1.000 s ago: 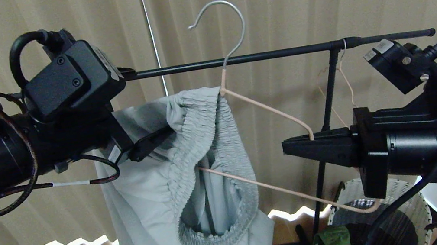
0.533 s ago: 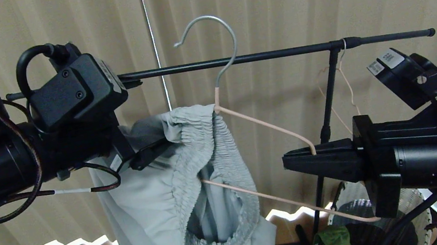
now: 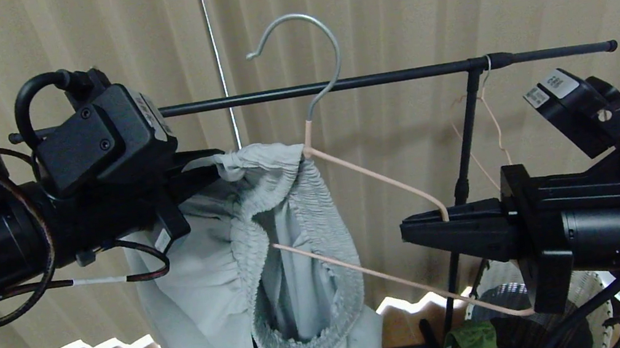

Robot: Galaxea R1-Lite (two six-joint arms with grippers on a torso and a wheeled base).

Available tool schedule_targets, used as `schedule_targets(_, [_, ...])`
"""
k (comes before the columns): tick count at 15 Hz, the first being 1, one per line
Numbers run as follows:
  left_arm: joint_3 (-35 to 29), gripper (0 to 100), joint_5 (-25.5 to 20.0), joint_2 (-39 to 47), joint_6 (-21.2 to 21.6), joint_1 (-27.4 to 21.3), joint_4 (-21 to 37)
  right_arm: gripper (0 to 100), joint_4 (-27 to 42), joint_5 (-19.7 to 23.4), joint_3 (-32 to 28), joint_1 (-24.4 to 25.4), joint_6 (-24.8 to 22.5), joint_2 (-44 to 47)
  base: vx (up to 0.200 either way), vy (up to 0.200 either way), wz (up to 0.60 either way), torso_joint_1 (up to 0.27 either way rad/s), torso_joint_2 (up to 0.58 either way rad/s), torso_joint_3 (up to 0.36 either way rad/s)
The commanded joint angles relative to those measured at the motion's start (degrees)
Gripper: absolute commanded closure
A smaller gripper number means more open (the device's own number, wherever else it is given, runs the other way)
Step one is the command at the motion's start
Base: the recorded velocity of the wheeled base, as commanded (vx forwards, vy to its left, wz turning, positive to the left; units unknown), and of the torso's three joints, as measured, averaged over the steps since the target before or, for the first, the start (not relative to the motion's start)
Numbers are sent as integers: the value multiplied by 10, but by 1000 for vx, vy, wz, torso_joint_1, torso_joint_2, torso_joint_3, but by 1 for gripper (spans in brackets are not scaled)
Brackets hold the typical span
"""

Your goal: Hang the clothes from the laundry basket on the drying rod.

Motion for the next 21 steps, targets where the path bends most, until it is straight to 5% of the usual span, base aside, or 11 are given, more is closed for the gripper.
schedule_targets(1, [2, 100, 1, -1, 0, 0, 0, 100, 1, 0, 0, 1, 0, 0, 0, 0, 0, 0, 0, 0])
schedule_targets(6, [29, 100, 2, -19, -16, 7, -1, 100, 2, -2, 2, 1, -1, 0, 0, 0, 0, 0, 0, 0])
schedule_targets(7, [32, 100, 2, -25, -19, 8, -1, 0, 4, -3, 2, 1, -1, 0, 0, 0, 0, 0, 0, 0])
schedule_targets(14, [65, 100, 17, -49, -21, 50, 1, 0, -1, -26, 21, -19, -15, -3, 0, 0, 0, 0, 0, 0])
schedule_targets(18, [89, 100, 66, -68, -20, 88, 2, 0, 5, -63, 24, -78, -45, -9, 0, 0, 0, 0, 0, 0])
schedule_targets(21, [109, 100, 157, -90, -24, 93, 4, 0, 6, -104, 31, -101, -45, -15, 0, 0, 0, 0, 0, 0])
